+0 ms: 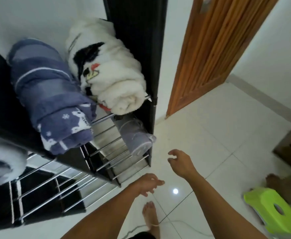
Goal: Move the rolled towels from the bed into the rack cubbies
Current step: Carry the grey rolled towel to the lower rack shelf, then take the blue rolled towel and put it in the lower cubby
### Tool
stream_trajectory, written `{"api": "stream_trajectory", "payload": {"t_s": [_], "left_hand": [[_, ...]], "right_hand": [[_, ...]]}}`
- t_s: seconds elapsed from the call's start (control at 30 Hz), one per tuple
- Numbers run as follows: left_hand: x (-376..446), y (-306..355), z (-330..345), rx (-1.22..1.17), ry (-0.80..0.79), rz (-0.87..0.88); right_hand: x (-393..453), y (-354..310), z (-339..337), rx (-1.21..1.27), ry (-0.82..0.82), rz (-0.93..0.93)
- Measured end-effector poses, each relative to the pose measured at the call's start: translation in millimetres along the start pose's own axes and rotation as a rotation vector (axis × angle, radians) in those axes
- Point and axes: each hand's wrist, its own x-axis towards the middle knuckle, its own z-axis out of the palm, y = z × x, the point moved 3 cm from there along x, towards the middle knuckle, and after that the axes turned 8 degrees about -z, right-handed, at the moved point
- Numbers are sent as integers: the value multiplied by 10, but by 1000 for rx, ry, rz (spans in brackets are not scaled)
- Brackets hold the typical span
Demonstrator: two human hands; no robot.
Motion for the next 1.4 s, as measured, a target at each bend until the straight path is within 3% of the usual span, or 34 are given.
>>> {"api": "stream_trajectory", "payload": {"t_s": [0.07,0.17,0.33,0.47,0.6,0.77,1.07,1.2,1.4], "left_hand": [[-12,113,320,339,-47,26],[-156,495,801,637,43,227],[-738,804,2264,893,-63,515],[-1286,326,3872,1166,-253,707],[-1929,-239,5156,1269,-490,824],[-2638,-1065,6555,1369,-776,751],[-2769,-1642,8387,1338,-902,462],[-2480,-1624,9054,1245,-748,228],[-2261,-1632,9460,1248,-511,-119]], "right_hand": [[-374,410,-119,4,27,98],[-1103,1004,-340,70,159,245],[-2803,1946,-473,385,605,503],[-4601,2416,-297,915,1164,603],[-6245,2612,-20,1090,1567,678],[-7796,2864,496,1169,1937,765],[-8907,3757,673,1277,2028,894],[-9304,4352,510,1298,2022,969],[-9674,5066,414,1357,1980,1025]]}}
